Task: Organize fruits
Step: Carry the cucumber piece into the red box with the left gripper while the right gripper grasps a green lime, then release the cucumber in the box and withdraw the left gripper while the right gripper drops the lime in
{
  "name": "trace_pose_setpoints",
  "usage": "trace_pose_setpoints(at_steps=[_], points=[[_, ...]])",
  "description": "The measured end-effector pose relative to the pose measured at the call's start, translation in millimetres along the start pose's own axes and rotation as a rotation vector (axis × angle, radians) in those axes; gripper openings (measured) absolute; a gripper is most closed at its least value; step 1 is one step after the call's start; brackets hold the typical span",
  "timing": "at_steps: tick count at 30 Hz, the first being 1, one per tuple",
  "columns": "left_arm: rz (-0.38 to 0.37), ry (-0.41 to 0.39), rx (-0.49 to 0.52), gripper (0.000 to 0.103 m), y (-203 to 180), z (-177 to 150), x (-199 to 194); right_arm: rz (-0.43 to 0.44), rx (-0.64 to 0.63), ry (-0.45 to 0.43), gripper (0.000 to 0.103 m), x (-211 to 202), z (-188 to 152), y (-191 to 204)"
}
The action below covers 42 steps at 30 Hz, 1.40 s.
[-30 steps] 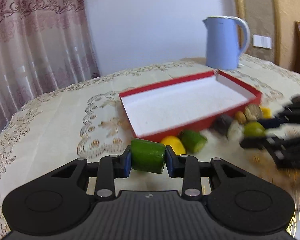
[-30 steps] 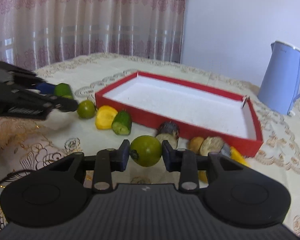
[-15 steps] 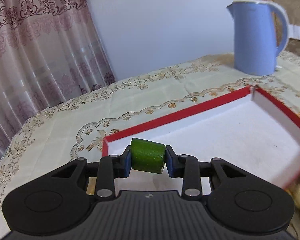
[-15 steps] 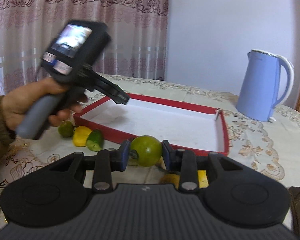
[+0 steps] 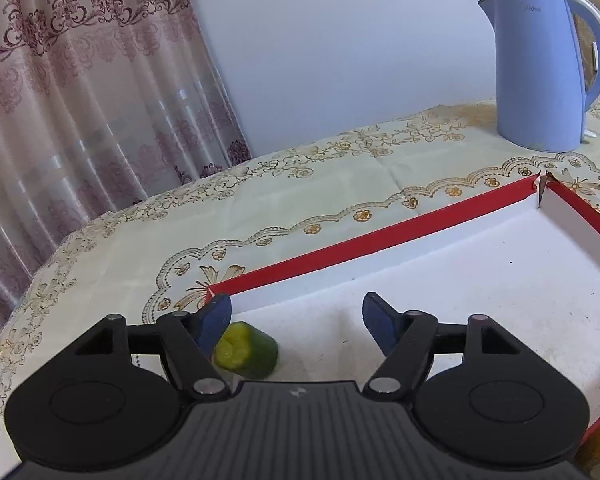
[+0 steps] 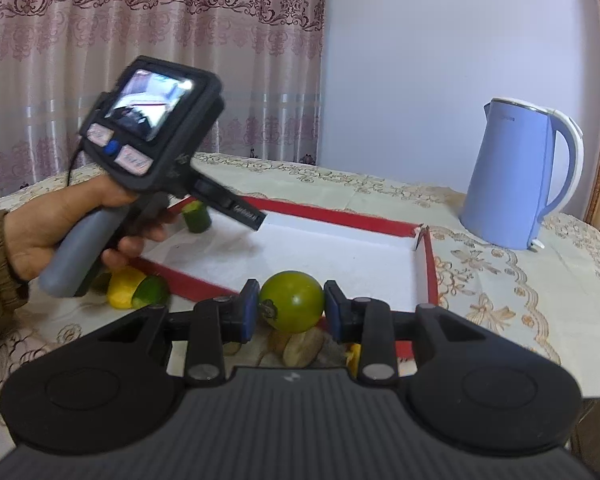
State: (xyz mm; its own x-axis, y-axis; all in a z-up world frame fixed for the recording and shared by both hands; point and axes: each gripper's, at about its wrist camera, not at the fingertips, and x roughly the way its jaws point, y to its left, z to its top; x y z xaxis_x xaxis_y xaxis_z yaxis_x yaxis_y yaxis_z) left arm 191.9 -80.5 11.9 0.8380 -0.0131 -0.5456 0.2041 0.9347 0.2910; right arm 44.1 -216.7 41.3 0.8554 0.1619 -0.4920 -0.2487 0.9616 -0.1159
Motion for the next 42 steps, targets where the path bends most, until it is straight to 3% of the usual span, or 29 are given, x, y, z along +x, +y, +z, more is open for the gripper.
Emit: trace_pose_setpoints(at_steps=[8, 17, 19, 21, 22, 23, 28, 30, 32, 37, 42], points=[[0.018, 0.029, -0.031, 0.072, 9, -6, -6, -0.031, 0.004, 0.037, 0.032, 42, 30, -30], [0.041, 0.047, -0.090, 0.073, 30, -20, -21, -0.078, 0.063, 0.141, 0.032, 114, 43, -56], [0.042, 0.049, -0.107, 0.077, 35, -23, -26, -0.089, 0.084, 0.165, 0.032, 129, 43, -60], [0.050, 0.051, -0.121, 0.079, 40, -28, -31, -0.090, 0.097, 0.201, 0.037, 142, 42, -62], [0.054, 0.054, -0.124, 0.079, 43, -30, -33, -0.101, 0.104, 0.206, 0.047, 145, 41, -63], [0.056, 0.056, -0.128, 0.079, 44, -32, -35, -0.113, 0.105, 0.200, 0.057, 144, 41, -62], [0.070, 0.064, -0.174, 0.079, 56, -45, -46, -0.113, 0.115, 0.114, 0.062, 106, 40, -54], [0.084, 0.045, -0.215, 0.079, 64, -55, -57, -0.129, 0.117, 0.049, 0.075, 77, 35, -49], [0.088, 0.030, -0.270, 0.079, 72, -70, -73, -0.163, 0.122, -0.008, 0.080, 50, 28, -46], [0.081, 0.007, -0.338, 0.080, 78, -108, -103, -0.278, 0.149, -0.103, 0.088, -1, -11, -29], [0.019, 0.013, -0.313, 0.080, 77, -127, -114, -0.310, 0.180, -0.113, 0.091, -14, -35, -26]])
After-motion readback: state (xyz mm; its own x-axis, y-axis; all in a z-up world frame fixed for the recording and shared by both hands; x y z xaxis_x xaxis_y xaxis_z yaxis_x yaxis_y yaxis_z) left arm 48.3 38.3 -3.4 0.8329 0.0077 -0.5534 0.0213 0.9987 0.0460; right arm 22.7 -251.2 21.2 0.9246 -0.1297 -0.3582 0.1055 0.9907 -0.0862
